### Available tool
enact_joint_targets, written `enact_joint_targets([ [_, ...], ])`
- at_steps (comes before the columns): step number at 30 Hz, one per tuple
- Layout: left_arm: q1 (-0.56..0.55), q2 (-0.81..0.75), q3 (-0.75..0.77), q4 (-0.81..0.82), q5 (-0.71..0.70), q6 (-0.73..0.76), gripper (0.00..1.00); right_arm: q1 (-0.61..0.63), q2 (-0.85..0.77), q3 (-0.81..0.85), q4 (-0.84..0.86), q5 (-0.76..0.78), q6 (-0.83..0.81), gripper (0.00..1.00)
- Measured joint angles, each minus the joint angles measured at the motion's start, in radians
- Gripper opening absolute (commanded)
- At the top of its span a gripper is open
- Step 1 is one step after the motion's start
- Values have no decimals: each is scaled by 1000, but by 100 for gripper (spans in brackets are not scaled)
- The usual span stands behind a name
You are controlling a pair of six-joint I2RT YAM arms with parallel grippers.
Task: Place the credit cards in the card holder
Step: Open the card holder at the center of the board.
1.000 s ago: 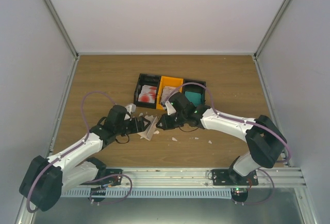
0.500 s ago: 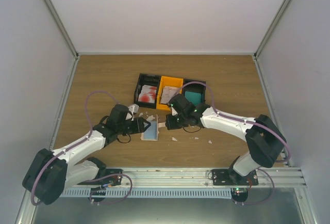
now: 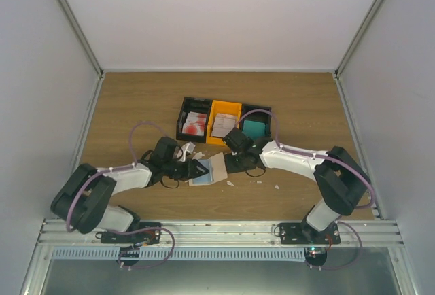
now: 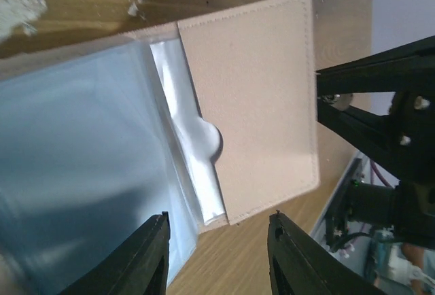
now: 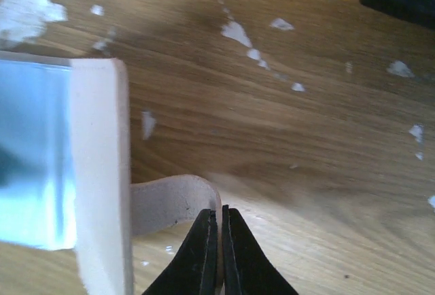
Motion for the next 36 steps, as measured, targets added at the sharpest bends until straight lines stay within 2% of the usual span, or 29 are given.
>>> enact_joint_targets([
  [2,0,43,2,36,39,-11,43,0,13,-7,-10,23,0,9],
  [7,0,126,47,72,84,-20,42,0,18,-8,-43,74,0,33],
  [10,-2,160,77,94,103,-22,41,-1,5,12,-84,118,-10,39],
  [15,-5,195,94,101,111,-21,37,-3,-75,56,-81,97,-54,39],
  [22,-16,237,124,88,104,-18,30,-3,-149,53,52,-70,-84,23],
  [27,-26,277,164,66,90,-8,27,-4,-133,18,113,-178,-89,17],
  [32,-35,306,177,43,70,-6,24,-5,-53,-2,152,-249,-86,17],
  [36,-37,318,180,35,63,-6,23,-5,12,-15,150,-246,-80,21],
])
